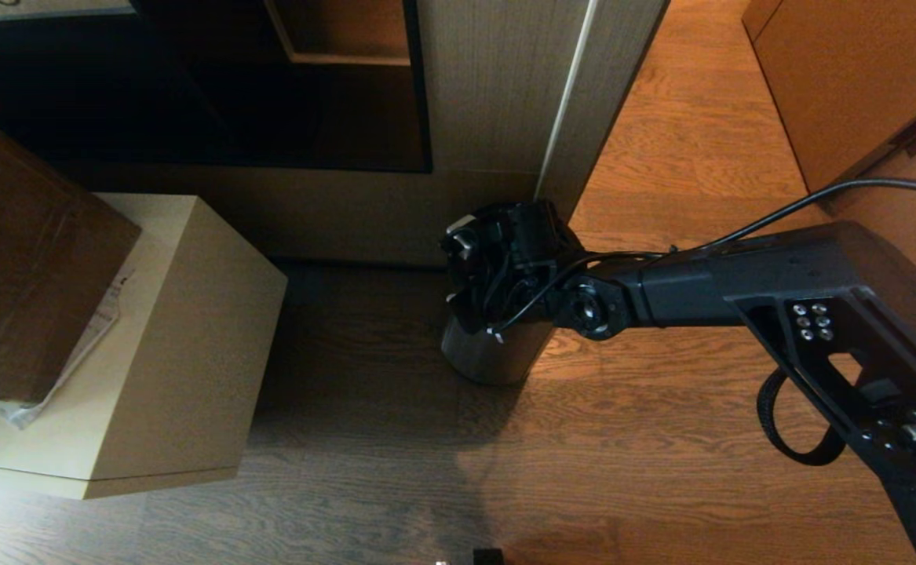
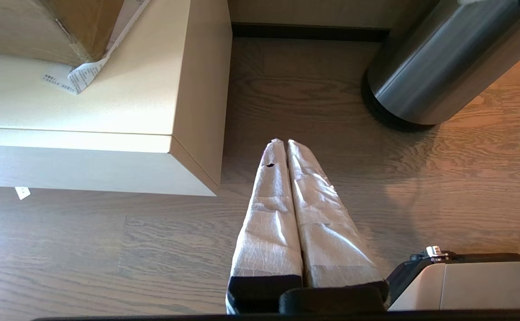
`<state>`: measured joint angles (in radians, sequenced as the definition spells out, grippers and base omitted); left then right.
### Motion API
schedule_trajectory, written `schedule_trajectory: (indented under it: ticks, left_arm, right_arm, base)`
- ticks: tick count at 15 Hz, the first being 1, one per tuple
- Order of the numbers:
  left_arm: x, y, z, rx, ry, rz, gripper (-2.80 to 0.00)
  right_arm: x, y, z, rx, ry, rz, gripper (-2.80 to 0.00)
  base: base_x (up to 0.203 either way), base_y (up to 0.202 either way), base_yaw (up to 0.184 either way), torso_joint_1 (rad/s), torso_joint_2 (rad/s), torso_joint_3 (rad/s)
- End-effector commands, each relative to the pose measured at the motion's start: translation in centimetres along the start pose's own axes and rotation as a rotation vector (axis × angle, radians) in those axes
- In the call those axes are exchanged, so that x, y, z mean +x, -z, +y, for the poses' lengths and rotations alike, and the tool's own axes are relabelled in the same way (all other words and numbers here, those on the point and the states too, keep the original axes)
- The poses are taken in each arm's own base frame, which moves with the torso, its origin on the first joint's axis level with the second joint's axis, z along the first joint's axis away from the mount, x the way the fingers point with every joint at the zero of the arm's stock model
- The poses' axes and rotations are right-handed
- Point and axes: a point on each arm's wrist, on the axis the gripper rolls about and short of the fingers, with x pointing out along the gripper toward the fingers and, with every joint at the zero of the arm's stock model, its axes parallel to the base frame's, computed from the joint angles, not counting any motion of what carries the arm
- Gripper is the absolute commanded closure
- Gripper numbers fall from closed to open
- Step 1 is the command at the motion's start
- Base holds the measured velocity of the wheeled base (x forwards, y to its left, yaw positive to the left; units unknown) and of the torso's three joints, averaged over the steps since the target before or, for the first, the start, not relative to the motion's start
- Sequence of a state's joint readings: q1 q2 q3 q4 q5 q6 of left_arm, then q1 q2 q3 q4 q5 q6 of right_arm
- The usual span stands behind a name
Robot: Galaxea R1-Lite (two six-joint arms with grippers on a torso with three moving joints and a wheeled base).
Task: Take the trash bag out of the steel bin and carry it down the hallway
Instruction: Place the outer trash can on the ground
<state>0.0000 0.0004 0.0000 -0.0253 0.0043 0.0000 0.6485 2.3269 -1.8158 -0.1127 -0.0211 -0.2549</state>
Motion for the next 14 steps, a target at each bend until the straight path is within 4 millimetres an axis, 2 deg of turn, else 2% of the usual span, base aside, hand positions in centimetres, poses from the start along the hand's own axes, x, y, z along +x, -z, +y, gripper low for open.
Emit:
schedule_trajectory:
  ticks: [1, 14]
  left_arm:
    - [0.1, 0.3, 0.0, 0.000, 0.000, 0.010, 0.00]
    - [0.1, 0.3, 0.0, 0.000, 0.000, 0.010, 0.00]
  right_arm:
    - [-0.5, -0.5, -0.1, -0.006, 0.004, -0.013, 0.00]
    - [-2.9, -0.6, -0.2, -0.123, -0.009, -0.002, 0.00]
  base:
    - [0.000, 0.000, 0.000, 0.000, 0.00, 0.000]
    - [0.000, 0.000, 0.000, 0.000, 0.00, 0.000]
